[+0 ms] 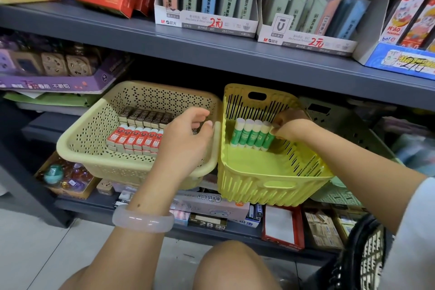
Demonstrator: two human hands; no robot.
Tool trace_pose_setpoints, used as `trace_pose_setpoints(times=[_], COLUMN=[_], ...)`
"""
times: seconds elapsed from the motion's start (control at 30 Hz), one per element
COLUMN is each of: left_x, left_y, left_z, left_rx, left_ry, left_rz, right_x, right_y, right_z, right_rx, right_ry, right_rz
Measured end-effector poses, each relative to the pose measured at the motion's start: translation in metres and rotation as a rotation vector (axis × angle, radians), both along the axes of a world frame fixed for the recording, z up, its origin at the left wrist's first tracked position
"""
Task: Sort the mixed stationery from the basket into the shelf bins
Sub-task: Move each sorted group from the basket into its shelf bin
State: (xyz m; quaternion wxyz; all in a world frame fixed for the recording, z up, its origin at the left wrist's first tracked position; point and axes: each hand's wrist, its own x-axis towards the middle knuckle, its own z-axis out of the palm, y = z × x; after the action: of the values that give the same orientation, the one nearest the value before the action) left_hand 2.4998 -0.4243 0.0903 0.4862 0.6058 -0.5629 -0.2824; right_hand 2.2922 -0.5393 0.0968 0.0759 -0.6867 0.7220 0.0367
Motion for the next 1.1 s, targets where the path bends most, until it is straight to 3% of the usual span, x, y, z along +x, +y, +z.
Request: trace_pose_setpoints(times=[0.37,0.57,0.73,0.93,1.1], left_x=[-0.02,-0.058,-0.115,-0.191,-0.232], left_y=[0.025,0.064,0.095,0.119,0.135], left_z=[0.005,0.013,0.007,-0.031,-0.066], left_rx=[-0.174,-0.334,-0.24,-0.149,-0.182], left_ry=[0.02,0.027,-0.027,-0.115,-0.432], left_rz=[-0.006,-0.089,-0.331,-0.566,-0.864], right_x=[-0.011,-0.041,-0.077,-0.152,-0.201], right_y=[0.041,0.103,0.165,0.22,0.249], right_z=[0.037,0.066,0.065,0.027,-0.062], right_rx=[-0.175,-0.281,-0.229,-0.13,0.184], right_ry=[-0.126,-0.403,-0.732,-0.821,-0.786], right_rz=[0.115,0.301,0.362,0.207,-0.085])
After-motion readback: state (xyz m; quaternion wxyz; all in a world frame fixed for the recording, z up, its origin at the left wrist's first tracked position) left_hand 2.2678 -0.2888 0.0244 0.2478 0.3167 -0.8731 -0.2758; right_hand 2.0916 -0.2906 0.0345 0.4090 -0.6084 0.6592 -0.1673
